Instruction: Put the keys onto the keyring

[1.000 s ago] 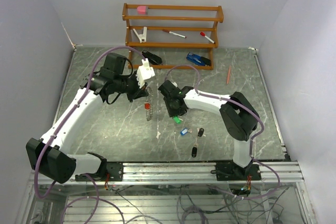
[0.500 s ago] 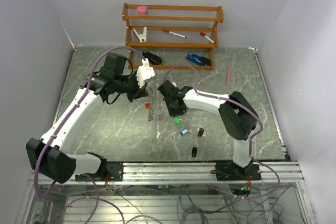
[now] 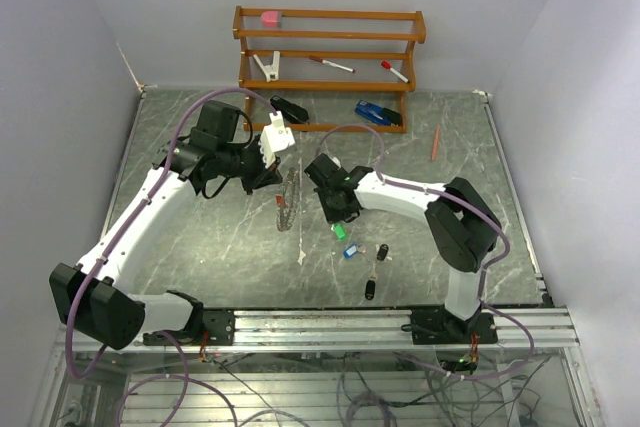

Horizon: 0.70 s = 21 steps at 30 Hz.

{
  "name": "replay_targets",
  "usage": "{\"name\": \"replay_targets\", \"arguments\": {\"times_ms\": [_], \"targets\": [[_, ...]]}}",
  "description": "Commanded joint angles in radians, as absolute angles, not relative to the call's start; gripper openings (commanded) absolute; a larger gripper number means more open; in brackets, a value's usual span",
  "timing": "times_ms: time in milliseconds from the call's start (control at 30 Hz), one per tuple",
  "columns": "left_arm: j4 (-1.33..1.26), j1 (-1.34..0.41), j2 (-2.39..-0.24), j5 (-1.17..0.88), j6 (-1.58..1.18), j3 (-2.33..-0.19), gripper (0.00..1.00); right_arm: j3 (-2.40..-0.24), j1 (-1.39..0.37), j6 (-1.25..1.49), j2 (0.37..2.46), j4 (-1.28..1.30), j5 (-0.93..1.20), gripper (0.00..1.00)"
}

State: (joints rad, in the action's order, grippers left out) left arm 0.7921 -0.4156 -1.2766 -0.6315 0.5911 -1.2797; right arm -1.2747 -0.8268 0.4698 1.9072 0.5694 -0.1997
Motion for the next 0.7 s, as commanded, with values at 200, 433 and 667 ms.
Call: {"name": "replay_targets", "arguments": {"times_ms": [200,433,667], "targets": [[0.772,-0.41,-1.262,-0.659,0.591,-1.293,0.07,-1.279,-0.822,0.453,1.877,0.587,-0.206,0.05],[0.776,-0.408,-1.261,-0.655,0.597,-1.293,0.07,-1.249,-0.823,0.475,1.87,0.561,-0.192,0.17],[0.774,-0.408,-1.265,-0.658,0.597,-1.298,0.07,-1.246,-0.822,0.469,1.878,0.557,-0.186,0.2]]}}
